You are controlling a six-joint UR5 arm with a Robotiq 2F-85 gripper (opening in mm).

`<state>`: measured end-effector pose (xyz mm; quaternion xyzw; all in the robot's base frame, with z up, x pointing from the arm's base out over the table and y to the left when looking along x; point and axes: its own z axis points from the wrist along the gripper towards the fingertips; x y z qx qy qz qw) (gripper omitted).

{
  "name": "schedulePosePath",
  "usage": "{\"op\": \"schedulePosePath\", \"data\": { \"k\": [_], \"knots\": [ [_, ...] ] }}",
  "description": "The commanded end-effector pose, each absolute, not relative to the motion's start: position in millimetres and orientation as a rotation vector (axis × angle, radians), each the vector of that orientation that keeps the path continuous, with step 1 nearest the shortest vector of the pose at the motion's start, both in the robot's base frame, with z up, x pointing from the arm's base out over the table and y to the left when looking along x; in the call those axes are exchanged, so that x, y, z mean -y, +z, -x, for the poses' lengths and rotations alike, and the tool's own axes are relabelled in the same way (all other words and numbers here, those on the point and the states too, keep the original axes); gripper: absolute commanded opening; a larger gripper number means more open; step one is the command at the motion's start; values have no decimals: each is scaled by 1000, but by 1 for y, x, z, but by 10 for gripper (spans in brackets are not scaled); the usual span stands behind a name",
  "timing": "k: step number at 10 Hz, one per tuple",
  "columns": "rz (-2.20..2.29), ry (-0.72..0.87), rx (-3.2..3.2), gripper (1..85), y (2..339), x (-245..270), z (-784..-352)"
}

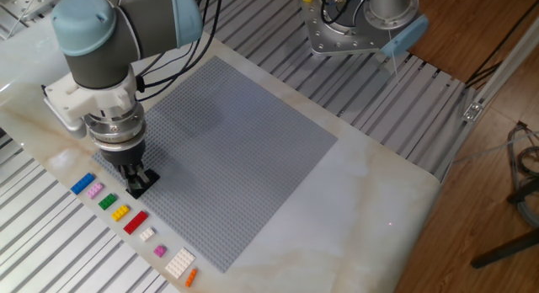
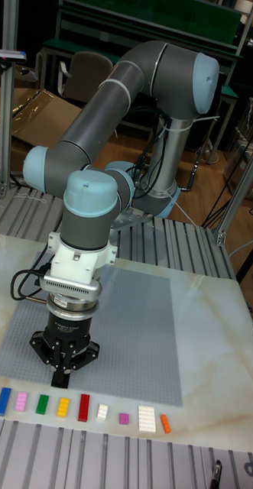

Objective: Stack small Lego blocks one on top of the other

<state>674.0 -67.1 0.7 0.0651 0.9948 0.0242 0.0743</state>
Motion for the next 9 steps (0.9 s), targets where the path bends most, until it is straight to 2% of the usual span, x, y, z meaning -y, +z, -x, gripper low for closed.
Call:
{"op": "schedulePosePath", "data": {
  "k": [1, 8, 9],
  "knots": [
    [-236, 91, -2972, 10, -1, 61, -678],
    [-233, 63, -2999, 10, 11, 65, -679],
    [-209, 16, -3000, 10, 11, 72, -678]
  ]
}}
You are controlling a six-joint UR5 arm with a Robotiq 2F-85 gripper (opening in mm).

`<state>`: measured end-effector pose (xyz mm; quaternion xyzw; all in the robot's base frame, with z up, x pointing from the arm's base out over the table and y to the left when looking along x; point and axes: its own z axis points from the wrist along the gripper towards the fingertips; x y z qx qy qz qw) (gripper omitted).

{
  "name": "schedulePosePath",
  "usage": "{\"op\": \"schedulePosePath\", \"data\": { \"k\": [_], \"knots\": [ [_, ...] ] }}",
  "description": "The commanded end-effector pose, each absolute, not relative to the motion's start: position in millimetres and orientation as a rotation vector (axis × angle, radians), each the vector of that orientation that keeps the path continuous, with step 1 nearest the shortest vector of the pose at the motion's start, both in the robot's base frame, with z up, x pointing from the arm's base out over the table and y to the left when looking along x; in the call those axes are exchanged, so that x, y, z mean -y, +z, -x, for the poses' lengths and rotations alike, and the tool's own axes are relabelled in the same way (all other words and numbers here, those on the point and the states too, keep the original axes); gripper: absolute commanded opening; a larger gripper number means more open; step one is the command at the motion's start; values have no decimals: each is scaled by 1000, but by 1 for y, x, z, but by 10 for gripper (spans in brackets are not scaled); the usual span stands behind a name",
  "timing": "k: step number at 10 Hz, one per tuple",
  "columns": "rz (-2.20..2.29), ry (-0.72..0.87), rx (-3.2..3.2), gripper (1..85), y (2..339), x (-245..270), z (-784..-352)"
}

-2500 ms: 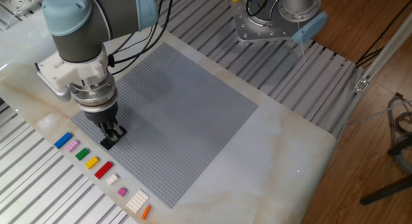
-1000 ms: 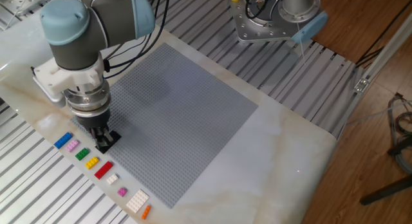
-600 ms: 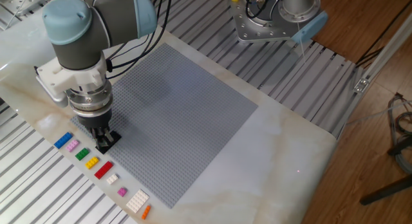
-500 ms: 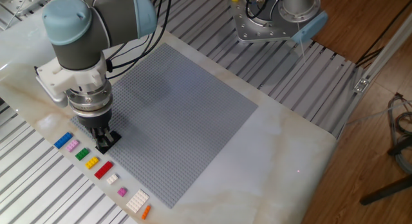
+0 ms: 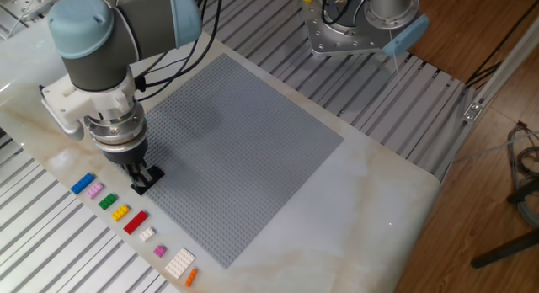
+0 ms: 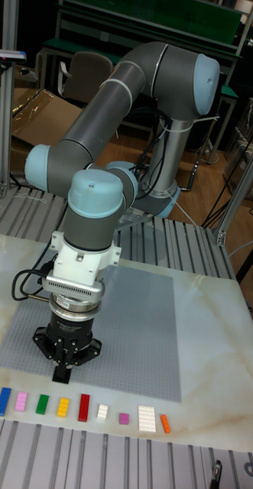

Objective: Stack small Lego blocks one on top of the other

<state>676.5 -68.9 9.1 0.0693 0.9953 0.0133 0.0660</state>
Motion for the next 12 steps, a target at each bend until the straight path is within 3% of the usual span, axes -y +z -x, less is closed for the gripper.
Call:
{"op": "schedulePosePath", "data": {
  "k": [1, 8, 12],
  "knots": [
    [-215, 25, -3000, 10, 12, 71, -679],
    [-315, 2, -3073, 10, 10, 70, -651],
    [-306, 20, -3037, 10, 1, 64, -658]
  ]
}}
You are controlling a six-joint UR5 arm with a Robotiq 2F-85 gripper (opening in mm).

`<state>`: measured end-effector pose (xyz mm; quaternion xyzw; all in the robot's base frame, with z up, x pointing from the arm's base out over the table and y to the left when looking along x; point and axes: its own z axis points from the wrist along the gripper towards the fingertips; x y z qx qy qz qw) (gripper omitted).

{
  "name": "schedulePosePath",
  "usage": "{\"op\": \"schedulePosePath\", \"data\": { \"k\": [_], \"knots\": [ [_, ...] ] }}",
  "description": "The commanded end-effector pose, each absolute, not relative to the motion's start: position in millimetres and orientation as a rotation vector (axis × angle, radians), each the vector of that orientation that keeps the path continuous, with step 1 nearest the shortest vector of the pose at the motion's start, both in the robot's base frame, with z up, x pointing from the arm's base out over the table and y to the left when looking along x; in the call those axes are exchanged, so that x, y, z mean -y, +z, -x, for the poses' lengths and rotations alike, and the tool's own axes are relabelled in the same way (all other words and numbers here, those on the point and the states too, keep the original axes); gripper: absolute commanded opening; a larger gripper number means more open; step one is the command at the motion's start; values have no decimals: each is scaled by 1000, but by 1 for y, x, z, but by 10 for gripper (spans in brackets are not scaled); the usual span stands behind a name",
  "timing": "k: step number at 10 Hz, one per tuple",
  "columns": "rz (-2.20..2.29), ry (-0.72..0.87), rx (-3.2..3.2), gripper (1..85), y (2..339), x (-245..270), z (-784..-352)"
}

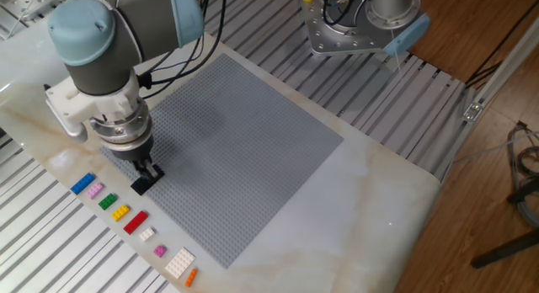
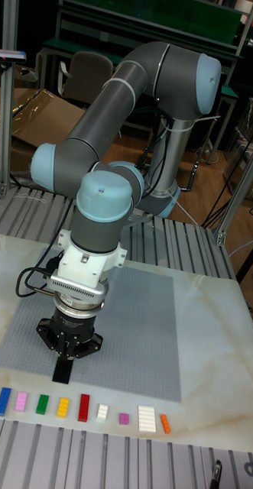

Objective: Stack small Lego blocks one on top of the other

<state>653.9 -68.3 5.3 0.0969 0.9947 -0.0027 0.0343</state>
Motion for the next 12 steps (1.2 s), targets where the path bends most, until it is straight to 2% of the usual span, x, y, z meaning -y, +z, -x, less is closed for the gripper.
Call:
{"op": "schedulePosePath", "data": {
  "k": [1, 3, 7, 9, 12],
  "knots": [
    [-295, 37, -3014, 10, -6, 63, -664],
    [-287, 37, -3026, 10, 0, 65, -660],
    [-314, 19, -3107, 10, 46, 70, -641],
    [-311, -4, -3101, 10, 45, 73, -653],
    [-216, -240, -3101, 10, 44, 130, -673]
  ]
}}
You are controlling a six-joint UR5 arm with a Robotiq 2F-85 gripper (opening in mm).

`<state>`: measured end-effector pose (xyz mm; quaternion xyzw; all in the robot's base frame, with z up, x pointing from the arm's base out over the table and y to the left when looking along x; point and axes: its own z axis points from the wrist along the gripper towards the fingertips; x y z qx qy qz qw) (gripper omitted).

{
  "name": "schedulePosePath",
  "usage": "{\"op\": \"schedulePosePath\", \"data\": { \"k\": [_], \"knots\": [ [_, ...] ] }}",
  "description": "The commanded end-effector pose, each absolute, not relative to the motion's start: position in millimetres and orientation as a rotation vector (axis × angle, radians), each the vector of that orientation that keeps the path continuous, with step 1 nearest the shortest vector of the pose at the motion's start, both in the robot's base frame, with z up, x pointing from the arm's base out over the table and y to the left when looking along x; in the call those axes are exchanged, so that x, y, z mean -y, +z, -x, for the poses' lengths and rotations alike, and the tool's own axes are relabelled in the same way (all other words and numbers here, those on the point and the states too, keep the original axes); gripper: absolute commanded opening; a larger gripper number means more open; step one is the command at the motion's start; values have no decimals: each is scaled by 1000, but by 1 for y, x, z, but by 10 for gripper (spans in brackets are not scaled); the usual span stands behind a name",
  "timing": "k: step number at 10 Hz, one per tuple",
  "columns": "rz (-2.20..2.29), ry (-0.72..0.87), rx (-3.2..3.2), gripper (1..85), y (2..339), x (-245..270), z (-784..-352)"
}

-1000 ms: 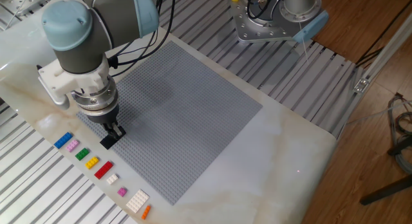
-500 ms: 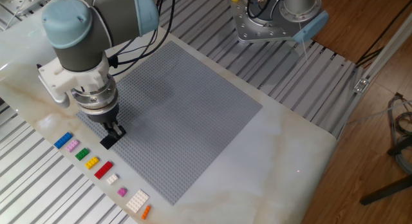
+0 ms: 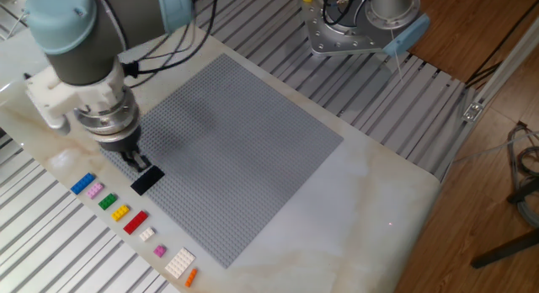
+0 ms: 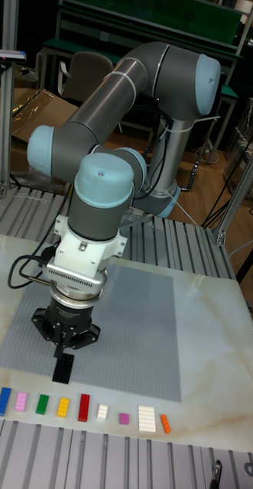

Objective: Stack small Lego blocks one on top of the other

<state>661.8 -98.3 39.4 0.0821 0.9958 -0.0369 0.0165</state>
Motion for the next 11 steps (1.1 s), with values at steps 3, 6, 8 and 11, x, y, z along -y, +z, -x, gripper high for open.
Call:
{"op": "schedulePosePath", "data": {
  "k": [3, 6, 8, 11],
  "knots": [
    [-202, -341, -3105, 10, 53, 162, -674],
    [-211, -458, -3220, 10, 69, 205, -649],
    [-248, -430, -3300, 10, 50, 224, -637],
    [-226, -351, -3307, 10, 38, 213, -644]
  ]
}}
